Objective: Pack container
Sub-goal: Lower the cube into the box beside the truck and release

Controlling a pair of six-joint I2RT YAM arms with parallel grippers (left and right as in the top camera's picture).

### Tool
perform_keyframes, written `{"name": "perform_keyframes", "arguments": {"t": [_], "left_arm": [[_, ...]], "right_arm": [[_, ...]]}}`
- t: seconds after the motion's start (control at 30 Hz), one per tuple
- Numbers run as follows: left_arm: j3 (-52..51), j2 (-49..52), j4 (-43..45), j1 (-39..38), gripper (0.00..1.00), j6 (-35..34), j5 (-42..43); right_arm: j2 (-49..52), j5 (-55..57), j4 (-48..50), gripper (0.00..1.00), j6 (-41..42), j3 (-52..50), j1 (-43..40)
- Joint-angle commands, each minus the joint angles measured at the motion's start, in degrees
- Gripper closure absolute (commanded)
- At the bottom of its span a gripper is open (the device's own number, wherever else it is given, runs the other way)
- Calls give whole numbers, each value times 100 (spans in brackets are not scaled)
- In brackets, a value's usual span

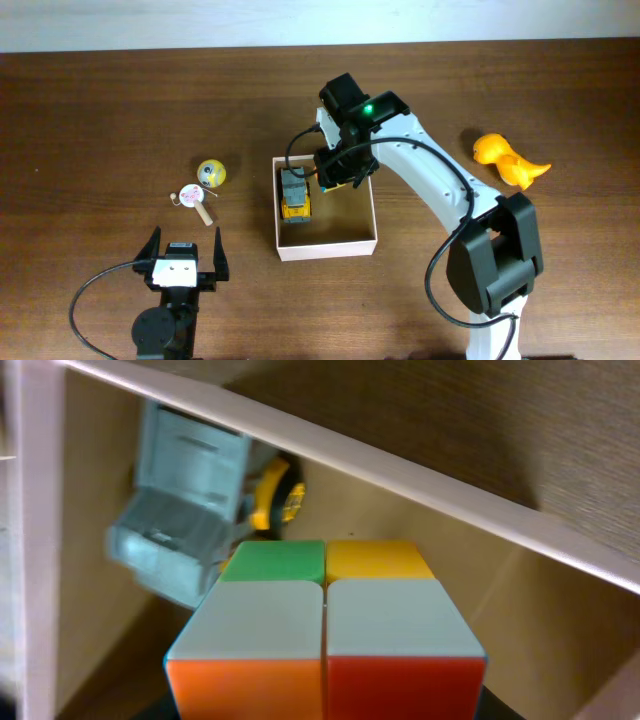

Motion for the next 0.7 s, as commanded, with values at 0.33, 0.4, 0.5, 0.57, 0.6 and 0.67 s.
{"name": "perform_keyframes", "arguments": {"t": [0.33,0.4,0.5,0.57,0.6,0.67], "left_arm": [[-24,-39,-17,-22,1,92,66],[-24,-39,-17,-22,1,92,66],[-24,-39,-17,-22,1,92,66],[-24,-39,-17,-22,1,92,66],[-24,-39,-17,-22,1,92,63],[-24,-39,-17,-22,1,92,66]], "right_arm": [[52,1309,-46,51,787,-186,337],[52,1388,9,51,872,-337,337],[52,1384,201,51,872,-634,337],[52,1366,282,51,894,-732,337],[52,1368,317,51,894,-758,337],[52,1368,393,51,911,-787,334]]}}
